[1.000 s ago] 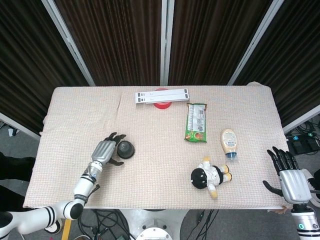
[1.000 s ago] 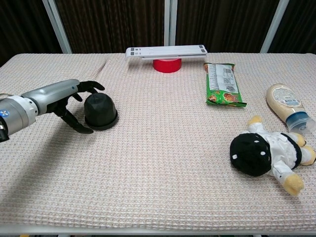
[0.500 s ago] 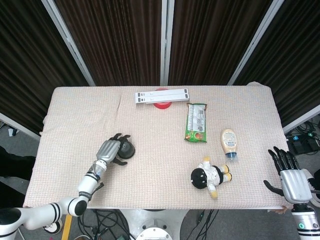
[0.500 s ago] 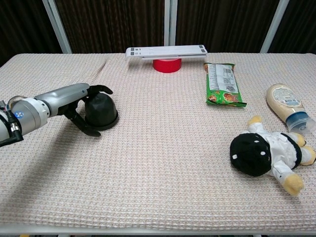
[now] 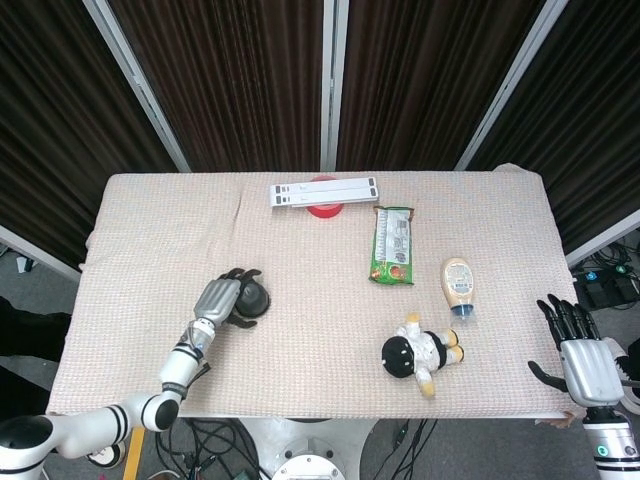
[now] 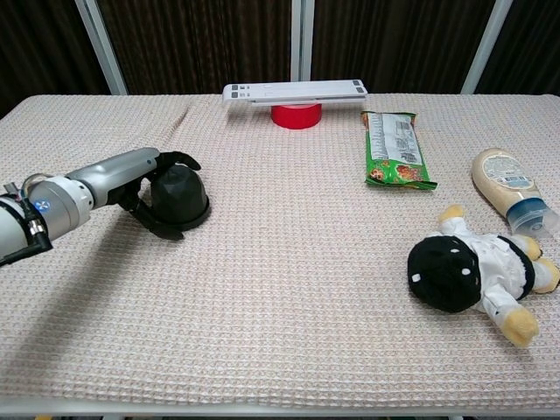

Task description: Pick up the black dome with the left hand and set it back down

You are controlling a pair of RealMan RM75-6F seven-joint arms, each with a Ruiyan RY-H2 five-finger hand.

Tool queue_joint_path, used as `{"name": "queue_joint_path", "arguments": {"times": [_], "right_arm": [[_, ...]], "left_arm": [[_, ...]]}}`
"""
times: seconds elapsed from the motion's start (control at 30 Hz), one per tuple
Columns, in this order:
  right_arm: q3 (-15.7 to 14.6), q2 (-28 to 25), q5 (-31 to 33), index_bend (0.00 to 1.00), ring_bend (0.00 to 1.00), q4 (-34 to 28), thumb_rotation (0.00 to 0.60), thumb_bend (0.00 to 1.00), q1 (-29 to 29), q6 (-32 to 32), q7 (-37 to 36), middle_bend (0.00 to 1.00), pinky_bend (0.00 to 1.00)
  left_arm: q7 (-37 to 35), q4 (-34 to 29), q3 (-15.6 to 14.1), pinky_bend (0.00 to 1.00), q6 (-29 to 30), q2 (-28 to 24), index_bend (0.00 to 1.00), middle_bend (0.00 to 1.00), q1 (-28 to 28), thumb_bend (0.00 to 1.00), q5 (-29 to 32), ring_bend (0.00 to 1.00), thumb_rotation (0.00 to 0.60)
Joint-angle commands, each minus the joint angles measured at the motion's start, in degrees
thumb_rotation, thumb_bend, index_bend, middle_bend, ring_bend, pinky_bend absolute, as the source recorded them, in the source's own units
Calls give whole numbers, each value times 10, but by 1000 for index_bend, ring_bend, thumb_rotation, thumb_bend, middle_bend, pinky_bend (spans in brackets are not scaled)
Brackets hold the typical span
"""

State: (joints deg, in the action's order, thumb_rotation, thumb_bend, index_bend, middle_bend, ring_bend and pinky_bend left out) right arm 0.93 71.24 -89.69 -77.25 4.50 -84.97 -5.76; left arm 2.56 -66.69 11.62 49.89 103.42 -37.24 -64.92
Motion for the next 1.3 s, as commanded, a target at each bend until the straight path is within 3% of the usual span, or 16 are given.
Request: {"name": "queue_joint_path", "arguments": {"times": [0.03,0.5,0.7,0.87,1.03,1.17,1.23,1.3], "right_arm": [[0,0,0,0,0,0,600,89,0,0,0,0,0],[1,-1,2,0,0,-1,600,90,0,1,1,0,0],[0,-1,0,0,0,-2,600,90,0,0,1,0,0],[-1,-1,-3,0,0,-3,600,90,0,-1,3,0,0],[-3,1,-11,0,0,-3,600,92,0,-7,2,0,0],[-4,3,-15,0,0,-2,600,94,0,-10,0,0,0],[-5,3,-16,0,0,-2,600,95,0,-9,1,0,0],[-5,3,-15,0,0,-2,600,96,0,-8,1,0,0]], "left_arm": [[-6,0,1,236,7,1,186,318,2,126,-4,160,600],[-3,-25,9,324,26,-18,266,426,0,204,-13,253,600],[17,-85,26,359,43,-62,365,459,-6,215,-18,282,600],[56,-171,67,383,58,-127,409,485,-21,222,-6,304,600],[110,-255,118,383,141,-174,416,485,-33,228,-44,304,600],[119,-247,136,384,237,-151,416,485,-37,227,-105,304,600],[102,-243,125,386,213,-144,413,485,-35,226,-74,304,600],[96,-228,94,386,137,-149,412,485,-35,226,-13,304,600]]}}
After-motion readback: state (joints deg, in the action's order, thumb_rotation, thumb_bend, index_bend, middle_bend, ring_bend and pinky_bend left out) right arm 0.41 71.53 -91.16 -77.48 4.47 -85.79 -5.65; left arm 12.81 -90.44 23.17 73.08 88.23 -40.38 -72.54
